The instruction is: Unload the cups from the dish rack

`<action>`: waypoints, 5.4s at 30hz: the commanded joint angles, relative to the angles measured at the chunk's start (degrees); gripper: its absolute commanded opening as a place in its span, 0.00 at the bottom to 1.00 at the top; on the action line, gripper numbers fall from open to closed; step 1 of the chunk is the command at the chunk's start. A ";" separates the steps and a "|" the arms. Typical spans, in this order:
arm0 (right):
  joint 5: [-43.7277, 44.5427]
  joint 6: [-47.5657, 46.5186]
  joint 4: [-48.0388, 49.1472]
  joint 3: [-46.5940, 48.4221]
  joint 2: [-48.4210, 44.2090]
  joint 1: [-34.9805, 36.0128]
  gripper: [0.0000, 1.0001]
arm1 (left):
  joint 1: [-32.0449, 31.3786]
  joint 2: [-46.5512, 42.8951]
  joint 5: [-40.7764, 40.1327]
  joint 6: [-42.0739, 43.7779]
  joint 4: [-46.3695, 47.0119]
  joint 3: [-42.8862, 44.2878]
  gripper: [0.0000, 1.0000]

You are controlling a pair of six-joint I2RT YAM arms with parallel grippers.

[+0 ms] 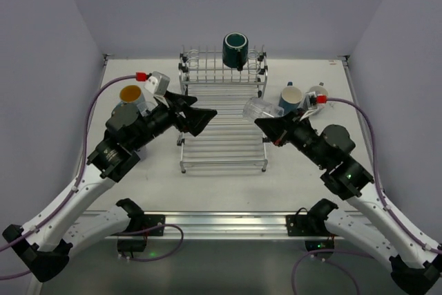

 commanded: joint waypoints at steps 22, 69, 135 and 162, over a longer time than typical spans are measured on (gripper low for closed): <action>16.50 -23.42 -39.61 22.97 44.09 -22.15 0.00 | -0.03 -5.58 -19.51 20.77 -18.31 -7.82 1.00; -5.12 -14.72 -13.42 -1.99 7.47 -21.01 0.99 | -0.21 61.30 -36.02 11.45 -27.99 73.91 1.00; -11.64 14.55 26.46 -11.04 -0.35 -14.69 0.96 | -0.21 26.69 -1.51 -9.34 12.43 23.61 0.33; -17.60 17.89 42.91 -13.06 5.26 -10.82 0.56 | -8.47 20.17 2.02 -30.02 45.49 -2.81 0.30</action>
